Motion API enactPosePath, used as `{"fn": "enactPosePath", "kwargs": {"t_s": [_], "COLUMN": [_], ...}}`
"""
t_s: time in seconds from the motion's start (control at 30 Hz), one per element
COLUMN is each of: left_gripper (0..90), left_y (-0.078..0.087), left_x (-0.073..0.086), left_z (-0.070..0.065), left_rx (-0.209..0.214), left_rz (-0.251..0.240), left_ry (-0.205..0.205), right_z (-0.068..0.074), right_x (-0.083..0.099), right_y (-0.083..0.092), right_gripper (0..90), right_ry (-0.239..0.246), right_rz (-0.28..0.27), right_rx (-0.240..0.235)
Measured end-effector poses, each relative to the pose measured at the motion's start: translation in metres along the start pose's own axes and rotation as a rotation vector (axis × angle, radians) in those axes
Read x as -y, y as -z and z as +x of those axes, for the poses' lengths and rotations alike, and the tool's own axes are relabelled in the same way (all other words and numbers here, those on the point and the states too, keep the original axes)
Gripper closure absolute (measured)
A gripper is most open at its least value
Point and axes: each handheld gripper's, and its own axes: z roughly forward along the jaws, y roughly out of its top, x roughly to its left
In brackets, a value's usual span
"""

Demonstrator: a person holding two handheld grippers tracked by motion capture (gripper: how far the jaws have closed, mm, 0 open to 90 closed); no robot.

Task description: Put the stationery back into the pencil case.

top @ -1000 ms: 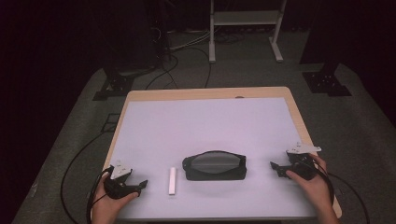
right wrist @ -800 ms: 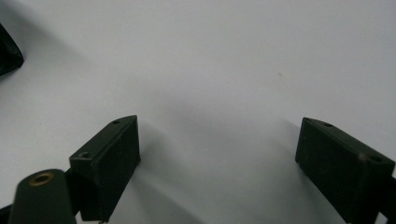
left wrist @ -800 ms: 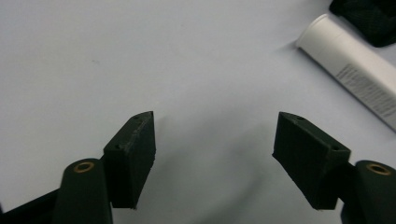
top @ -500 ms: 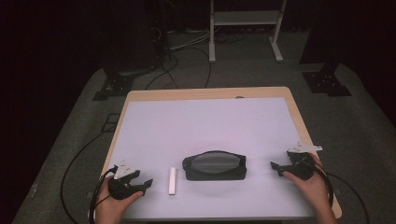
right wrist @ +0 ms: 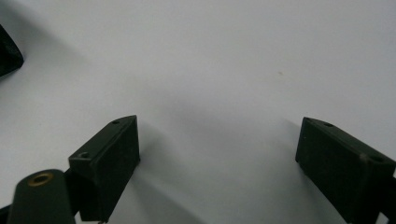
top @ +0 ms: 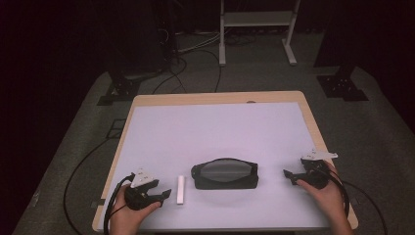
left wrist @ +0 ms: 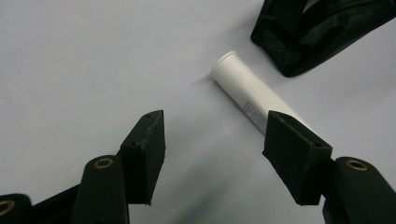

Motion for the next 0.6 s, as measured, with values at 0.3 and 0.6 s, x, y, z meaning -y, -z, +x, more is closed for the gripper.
{"fn": "enactPosePath", "kwargs": {"t_s": [0.3, 0.6], "left_gripper": [37.9, 37.4], "left_y": [-0.008, -0.017], "left_x": [-0.011, -0.013], "left_z": [-0.017, -0.024], "left_rx": [0.029, 0.022], "left_rz": [-0.002, 0.017], "left_ry": [-0.023, -0.027], "right_z": [0.0, 0.0], "right_x": [0.0, 0.0], "right_y": [0.0, 0.0], "right_gripper": [12.7, 12.7], "right_ry": [0.0, 0.0], "right_rz": [0.0, 0.0], "right_rx": [0.0, 0.0]}}
